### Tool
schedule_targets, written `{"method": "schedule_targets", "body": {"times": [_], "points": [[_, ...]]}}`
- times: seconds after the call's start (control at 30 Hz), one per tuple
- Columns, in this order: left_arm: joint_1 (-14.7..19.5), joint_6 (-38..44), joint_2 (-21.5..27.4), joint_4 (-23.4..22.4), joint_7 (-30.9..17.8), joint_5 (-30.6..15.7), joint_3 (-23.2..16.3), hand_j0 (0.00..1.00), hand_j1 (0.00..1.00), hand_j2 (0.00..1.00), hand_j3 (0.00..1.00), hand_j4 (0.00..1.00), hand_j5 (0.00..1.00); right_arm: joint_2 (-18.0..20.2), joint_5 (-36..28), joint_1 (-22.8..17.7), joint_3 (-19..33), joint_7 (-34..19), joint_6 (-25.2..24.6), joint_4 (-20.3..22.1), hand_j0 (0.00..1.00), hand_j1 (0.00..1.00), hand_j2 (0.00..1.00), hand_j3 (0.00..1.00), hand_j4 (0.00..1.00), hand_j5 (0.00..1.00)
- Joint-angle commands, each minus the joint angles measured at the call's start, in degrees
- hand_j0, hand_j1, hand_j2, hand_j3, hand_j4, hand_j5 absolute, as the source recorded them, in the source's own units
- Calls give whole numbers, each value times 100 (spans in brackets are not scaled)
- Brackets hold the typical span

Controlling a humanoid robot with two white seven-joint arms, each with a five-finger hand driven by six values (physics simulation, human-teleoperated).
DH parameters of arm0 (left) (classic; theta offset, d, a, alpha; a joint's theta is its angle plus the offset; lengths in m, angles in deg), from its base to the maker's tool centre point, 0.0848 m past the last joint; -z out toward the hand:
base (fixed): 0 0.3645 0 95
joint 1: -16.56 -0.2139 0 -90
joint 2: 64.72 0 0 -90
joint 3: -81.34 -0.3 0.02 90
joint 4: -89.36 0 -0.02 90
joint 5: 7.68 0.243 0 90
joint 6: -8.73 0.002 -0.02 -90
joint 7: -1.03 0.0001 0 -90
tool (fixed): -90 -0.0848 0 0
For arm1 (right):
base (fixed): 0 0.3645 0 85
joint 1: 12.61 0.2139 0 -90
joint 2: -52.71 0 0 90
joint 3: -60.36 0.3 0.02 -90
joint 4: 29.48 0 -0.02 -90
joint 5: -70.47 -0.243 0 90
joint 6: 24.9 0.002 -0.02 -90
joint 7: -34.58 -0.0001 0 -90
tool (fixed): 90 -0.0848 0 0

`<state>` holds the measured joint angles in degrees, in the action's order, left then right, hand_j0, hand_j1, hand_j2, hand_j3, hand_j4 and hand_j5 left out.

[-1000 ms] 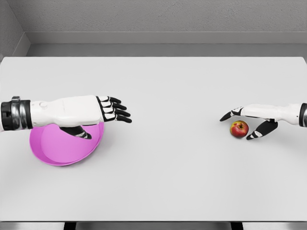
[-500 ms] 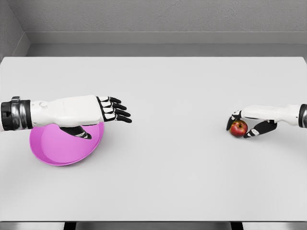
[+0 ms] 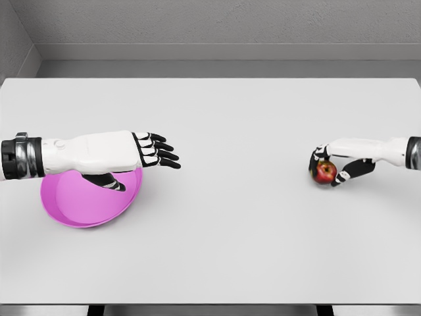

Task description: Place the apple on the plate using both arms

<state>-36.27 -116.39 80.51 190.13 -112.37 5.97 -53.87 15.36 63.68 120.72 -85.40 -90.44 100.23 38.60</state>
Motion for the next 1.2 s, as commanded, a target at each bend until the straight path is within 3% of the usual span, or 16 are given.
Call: {"method": "schedule_targets", "body": {"times": [0.0, 0.07, 0.17, 0.23, 0.3, 0.4, 0.53, 0.6, 0.63, 0.8, 0.87, 0.97, 1.0, 1.03, 1.1, 1.17], "points": [[0, 11, 5, -4, 11, -38, 3, 100, 100, 100, 100, 100, 100, 8, -77, 0, 56, 2, -13, 47, 41, 41, 41, 41, 41, 41], [0, 11, 5, -4, 11, -38, 3, 100, 100, 100, 100, 100, 100, 17, -121, 35, 65, 2, -13, 205, 41, 41, 41, 41, 41, 41], [0, 11, 5, 5, 11, -38, 3, 100, 100, 100, 100, 100, 100, 0, -165, 228, 56, 2, -13, 1233, 41, 41, 41, 41, 41, 41], [0, 11, 5, 5, 2, -38, 3, 100, 100, 100, 100, 100, 100, -106, -121, 369, 38, 2, -13, 2446, 40, 40, 40, 40, 40, 40], [0, 11, 5, 5, 2, -38, 3, 100, 100, 100, 100, 100, 100, -299, -121, 439, 3, 2, -13, 2764, 40, 40, 40, 40, 40, 40], [0, 11, 5, 5, 11, -38, 3, 100, 100, 100, 100, 100, 100, -510, -112, 439, -14, 2, -13, 2693, 40, 40, 40, 40, 40, 40], [0, 11, 5, -4, 2, -38, 3, 100, 100, 100, 100, 100, 100, -809, -95, 466, 21, 2, -13, 2070, 43, 43, 43, 43, 43, 43], [9, 11, 5, -4, 2, -38, 3, 100, 100, 100, 100, 100, 100, -862, -60, 501, 47, 2, -13, 1788, 75, 75, 75, 75, 75, 75], [9, 11, 5, -4, 2, -38, 3, 100, 100, 100, 100, 100, 100, -862, 2, 518, 47, 2, -13, 1709, 100, 100, 100, 100, 100, 100], [9, 11, 5, -4, 2, -38, 3, 100, 100, 100, 100, 100, 100, -862, 46, 527, 82, 2, -13, 1656, 100, 100, 100, 100, 100, 100], [9, 11, 5, -4, 2, -38, 3, 100, 100, 100, 100, 100, 100, -774, 2, 326, 741, 2, -13, 1437, 100, 100, 100, 100, 100, 100], [17, 11, -13, -22, 2, -38, -58, 100, 100, 100, 100, 100, 100, -142, -42, -149, 1690, 2, -13, 962, 100, 100, 100, 100, 100, 100], [184, 11, -223, -48, 2, -29, -233, 100, 100, 100, 100, 100, 100, -106, -42, -342, 2103, 2, -13, 742, 100, 100, 100, 100, 100, 100], [509, 11, -373, -267, 2, -29, -497, 100, 100, 100, 100, 100, 100, -141, -42, -745, 2856, 2, -13, 575, 100, 100, 100, 100, 100, 100], [817, 11, -469, -294, 11, -29, -656, 100, 100, 100, 100, 100, 100, -141, -33, -1502, 3879, 2, -13, 584, 100, 100, 100, 100, 100, 100], [975, 11, -838, -329, 2, -20, -673, 100, 100, 100, 100, 100, 100, -124, -24, -1547, 3906, 2, -13, 610, 100, 100, 100, 100, 100, 100]]}}
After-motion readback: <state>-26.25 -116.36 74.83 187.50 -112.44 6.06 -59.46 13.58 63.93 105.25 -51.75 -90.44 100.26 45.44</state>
